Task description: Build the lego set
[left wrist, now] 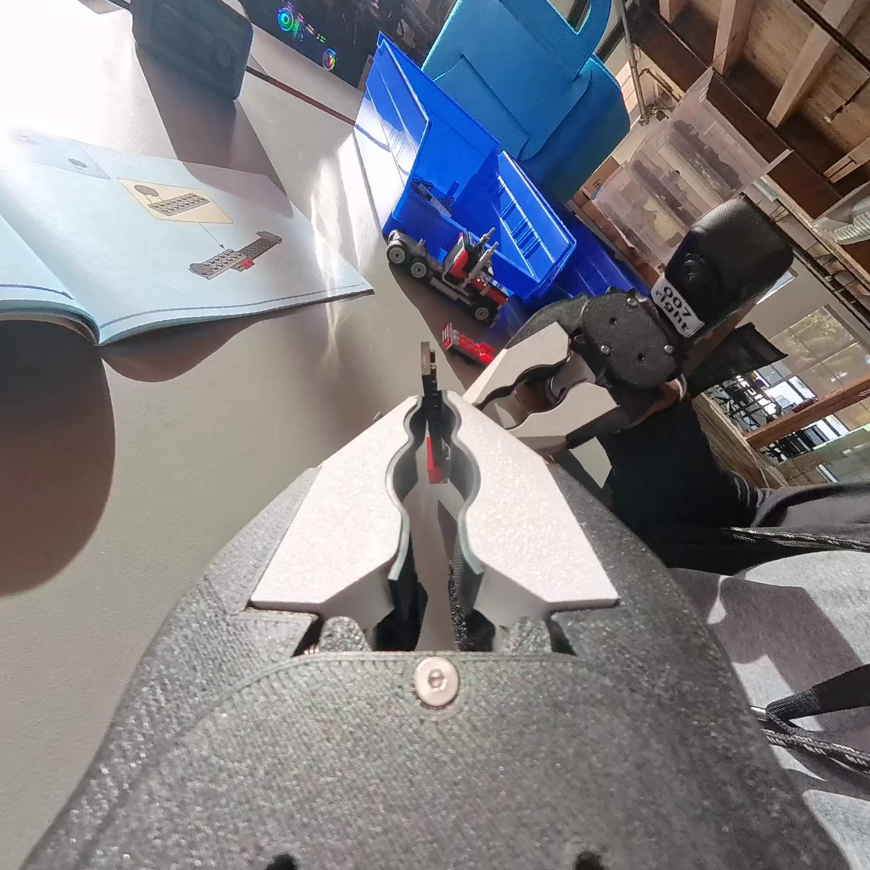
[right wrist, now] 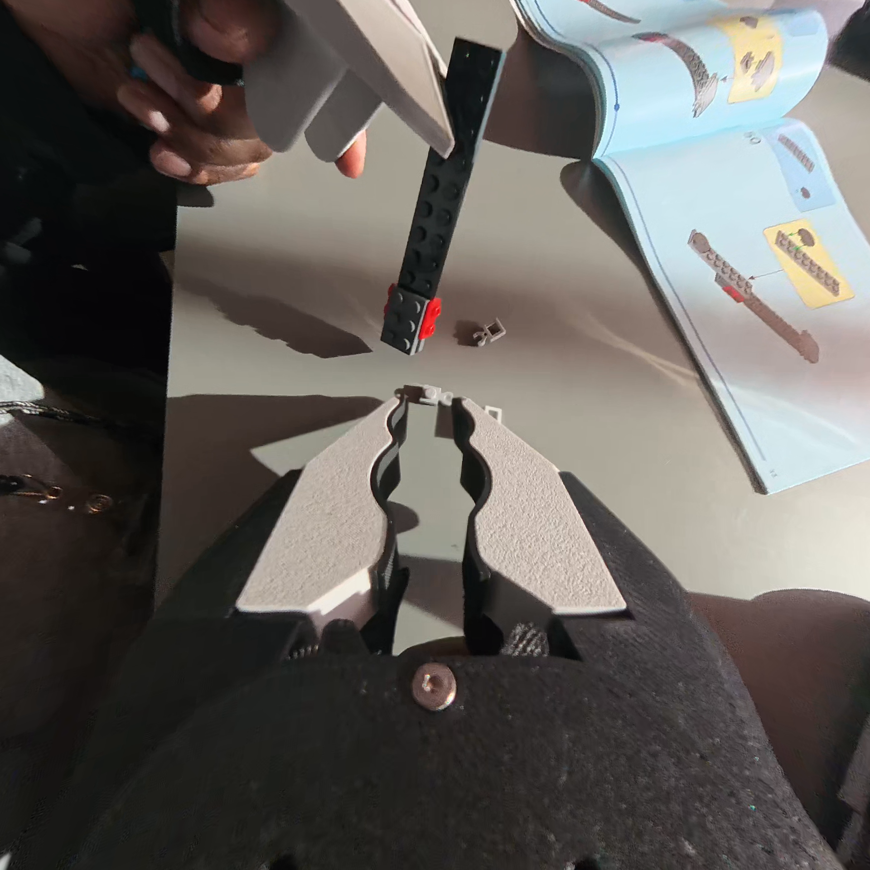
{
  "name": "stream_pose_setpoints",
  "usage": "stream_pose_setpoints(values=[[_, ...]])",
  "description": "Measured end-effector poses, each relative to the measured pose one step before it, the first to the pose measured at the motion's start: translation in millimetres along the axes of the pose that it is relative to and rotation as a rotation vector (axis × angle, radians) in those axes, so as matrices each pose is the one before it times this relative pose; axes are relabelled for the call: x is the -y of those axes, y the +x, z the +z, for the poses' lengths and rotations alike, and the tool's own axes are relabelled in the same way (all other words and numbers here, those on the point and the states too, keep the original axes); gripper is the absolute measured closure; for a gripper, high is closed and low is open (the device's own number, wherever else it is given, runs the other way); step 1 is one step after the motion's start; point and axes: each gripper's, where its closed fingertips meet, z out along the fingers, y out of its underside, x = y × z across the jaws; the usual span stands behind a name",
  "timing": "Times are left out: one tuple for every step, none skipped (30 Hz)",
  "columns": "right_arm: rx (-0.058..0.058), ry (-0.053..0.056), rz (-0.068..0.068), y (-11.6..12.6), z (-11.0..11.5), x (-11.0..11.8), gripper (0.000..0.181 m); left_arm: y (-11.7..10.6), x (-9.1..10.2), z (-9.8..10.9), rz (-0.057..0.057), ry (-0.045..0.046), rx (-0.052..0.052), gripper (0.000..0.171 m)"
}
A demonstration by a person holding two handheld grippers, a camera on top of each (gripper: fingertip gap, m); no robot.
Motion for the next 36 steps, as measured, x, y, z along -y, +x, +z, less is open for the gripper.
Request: stream_pose_setpoints(values=[[0.0033, -0.0019, -0.0226, 2.74, -0.29, -0.27, 0.161, 0.13, -0.16, 0.15, 0.0009, -0.00135, 0.0002, 0.167], [0.0065, -0.0093, -0.0286, 2.22, 0.15, -1.08, 0.161, 0.03, -0.11, 0.03, 0.0007, -0.00056, -0.0001, 0.167], [0.0071, -0.0113, -0.0344, 1.84, 0.42, -1.04, 0.161, 0.19, -0.02, -0.06, -0.0001, 0.00024, -0.0010, 0.167], [0.0105, -0.0096, -0.0388, 1.24, 0.43, -0.55, 0.161, 0.05, 0.14, -0.19, -0.0003, 0.00128, -0.0006, 0.167], [0.0147, -0.0054, -0.0384, 0.55, 0.38, 0.14, 0.161, -0.05, 0.27, -0.16, -0.0006, 0.00158, -0.0005, 0.167], [0.0183, -0.0021, -0.0332, 0.47, 0.54, 0.66, 0.161, -0.03, 0.13, -0.15, -0.0007, 0.00083, -0.0001, 0.167], [0.0233, -0.0014, -0.0282, -0.11, 0.66, 0.72, 0.161, -0.03, -0.07, 0.07, -0.0005, -0.00031, -0.0003, 0.167], [0.0258, -0.0026, -0.0247, -0.47, 0.80, 0.58, 0.161, 0.05, -0.09, 0.09, 0.0000, -0.00075, -0.0002, 0.167], [0.0239, -0.0056, -0.0226, -0.45, 0.94, 0.14, 0.161, -0.06, -0.03, 0.08, -0.0005, -0.00099, 0.0000, 0.167], [0.0210, -0.0091, -0.0218, -0.37, 1.29, -0.37, 0.160, -0.01, -0.06, 0.00, -0.0011, -0.00044, -0.0006, 0.167], [0.0213, -0.0104, -0.0202, -0.92, 1.47, -0.70, 0.160, 0.08, 0.14, 0.03, -0.0003, 0.00038, -0.0013, 0.167], [0.0202, -0.0090, -0.0165, -1.00, 1.69, -0.63, 0.160, 0.03, -0.15, 0.01, -0.0012, -0.00053, -0.0012, 0.167], [0.0167, -0.0005, -0.0103, -0.64, 1.42, 0.60, 0.160, 0.03, -0.02, -0.07, -0.0009, -0.00044, -0.0014, 0.167], [0.0176, 0.0045, -0.0040, -0.94, 1.10, 1.41, 0.160, 0.29, -0.02, 0.04, -0.0003, -0.00053, -0.0022, 0.167], [0.0126, 0.0024, -0.0008, -0.34, 1.13, 1.00, 0.160, 0.25, -0.06, -0.03, -0.0003, -0.00040, -0.0016, 0.167], [0.0082, -0.0005, 0.0027, 0.08, 0.98, 0.82, 0.160, 0.07, -0.09, -0.02, -0.0005, -0.00066, -0.0015, 0.167], [0.0067, -0.0046, 0.0067, -0.12, 0.66, 0.25, 0.162, 0.16, -0.04, -0.04, -0.0004, 0.00004, -0.0019, 0.167], [0.0079, -0.0061, 0.0066, -0.78, 0.46, 0.06, 0.164, 0.22, 0.09, -0.16, -0.0005, 0.00057, -0.0020, 0.167], [0.0013, -0.0064, 0.0036, -0.23, 0.47, 0.01, 0.167, 0.11, 0.11, -0.05, -0.0010, 0.00089, -0.0017, 0.167], [-0.0050, -0.0051, 0.0013, 0.29, 0.34, 0.02, 0.169, 0.07, 0.04, -0.08, -0.0009, 0.00039, -0.0014, 0.167], [-0.0035, -0.0037, 0.0036, -0.05, 0.28, 0.18, 0.170, 0.21, -0.01, -0.09, -0.0007, -0.00028, -0.0016, 0.167], [-0.0019, -0.0038, 0.0061, 0.04, 0.12, 0.06, 0.170, 0.16, 0.02, 0.05, 0.0000, -0.00026, -0.0014, 0.167], [-0.0057, -0.0036, 0.0017, 0.50, -0.05, -0.07, 0.170, 0.22, -0.10, 0.03, 0.0004, -0.00046, -0.0013, 0.167], [-0.0125, -0.0027, -0.0066, 1.24, -0.13, -0.27, 0.171, 0.30, -0.11, -0.14, 0.0007, -0.00001, -0.0018, 0.167], [-0.0133, -0.0024, -0.0095, 1.13, -0.45, -0.38, 0.171, 0.34, 0.10, -0.18, 0.0003, 0.00065, -0.0020, 0.167], [-0.0124, -0.0005, -0.0054, 1.28, -0.70, -0.21, 0.171, 0.46, 0.10, -0.26, 0.0005, 0.00132, -0.0035, 0.167], [-0.0160, 0.0069, -0.0016, 1.89, -1.39, 1.20, 0.171, 0.52, 0.05, -0.23, -0.0004, 0.00063, -0.0038, 0.167], [-0.0184, 0.0171, -0.0012, 2.34, -2.47, 3.19, 0.171, 0.63, -0.10, -0.27, -0.0003, 0.00017, -0.0038, 0.167], [-0.0216, 0.0278, -0.0042, 2.62, -3.38, 5.48, 0.171, 0.61, -0.14, -0.12, 0.0001, -0.00066, -0.0041, 0.167], [-0.0228, 0.0368, -0.0076, 2.66, -4.36, 7.74, 0.171, 0.80, -0.29, -0.02, -0.0002, -0.00221, -0.0055, 0.167], [-0.0190, 0.0426, -0.0107, 2.00, -4.69, 9.49, 0.172, 0.60, -0.33, 0.06, -0.0011, -0.00233, -0.0044, 0.167], [-0.0183, 0.0437, -0.0144, 1.76, -4.42, 10.39, 0.172, 0.35, -0.13, 0.12, -0.0011, -0.00153, -0.0034, 0.167], [-0.0235, 0.0403, -0.0197, 2.38, -3.66, 10.41, 0.172, 0.49, -0.04, 0.00, -0.0017, -0.00130, -0.0050, 0.167], [-0.0225, 0.0310, -0.0231, 2.39, -2.40, 9.14, 0.172, 0.76, -0.02, -0.04, -0.0021, -0.00081, -0.0064, 0.167], [-0.0222, 0.0204, -0.0257, 2.36, -1.10, 7.43, 0.172, 0.85, -0.03, -0.21, -0.0034, -0.00047, -0.0074, 0.167], [-0.0227, 0.0124, -0.0289, 2.38, -0.04, 5.91, 0.172, 1.09, 0.01, -0.19, -0.0035, -0.00016, -0.0091, 0.166]])
